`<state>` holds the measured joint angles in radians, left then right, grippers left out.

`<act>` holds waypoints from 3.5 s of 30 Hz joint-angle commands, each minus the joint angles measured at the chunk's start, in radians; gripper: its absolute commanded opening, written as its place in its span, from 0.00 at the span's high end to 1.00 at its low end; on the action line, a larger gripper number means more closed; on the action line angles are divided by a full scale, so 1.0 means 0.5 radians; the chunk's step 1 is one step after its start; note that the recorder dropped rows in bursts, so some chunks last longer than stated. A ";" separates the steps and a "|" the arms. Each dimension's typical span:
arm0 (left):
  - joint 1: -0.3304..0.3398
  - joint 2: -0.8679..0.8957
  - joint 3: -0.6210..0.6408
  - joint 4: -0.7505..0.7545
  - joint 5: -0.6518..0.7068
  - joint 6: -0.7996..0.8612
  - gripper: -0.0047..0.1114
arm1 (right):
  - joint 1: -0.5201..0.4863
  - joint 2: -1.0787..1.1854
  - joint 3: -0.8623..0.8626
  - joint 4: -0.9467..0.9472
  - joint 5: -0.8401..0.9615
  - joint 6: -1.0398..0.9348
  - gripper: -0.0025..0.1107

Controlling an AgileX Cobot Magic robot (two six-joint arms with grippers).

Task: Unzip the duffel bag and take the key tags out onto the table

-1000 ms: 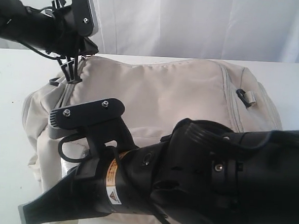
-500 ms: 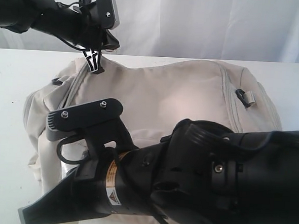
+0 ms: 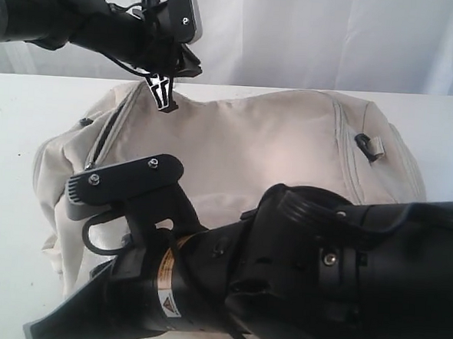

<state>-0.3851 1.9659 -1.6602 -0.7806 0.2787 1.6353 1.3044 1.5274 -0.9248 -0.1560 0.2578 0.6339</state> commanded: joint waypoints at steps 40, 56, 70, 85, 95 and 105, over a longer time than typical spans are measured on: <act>0.366 -0.545 0.858 0.568 1.275 -1.842 0.96 | -1.405 1.327 -2.337 1.479 1.209 -1.851 0.57; 0.366 -0.545 0.887 0.401 1.611 -1.788 0.96 | -1.434 1.382 -2.459 1.630 1.814 -1.907 0.43; 0.366 -0.563 1.327 -0.186 1.885 -1.320 0.96 | -1.515 1.112 -2.459 1.602 1.927 -1.881 0.43; 0.371 -0.989 1.004 0.086 1.198 -1.631 0.96 | -1.515 1.075 -2.459 1.602 1.927 -1.853 0.43; 0.367 -0.947 1.004 -0.017 0.519 -1.841 0.60 | -1.515 1.075 -2.459 1.602 1.927 -1.853 0.43; 0.282 -0.647 1.004 -0.063 0.374 -1.745 0.69 | -1.515 1.075 -2.459 1.602 1.927 -1.853 0.43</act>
<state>-0.2310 1.6213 -1.1572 -0.7878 0.4609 0.7526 0.5520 2.0756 -2.1502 0.6457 1.2192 -0.2956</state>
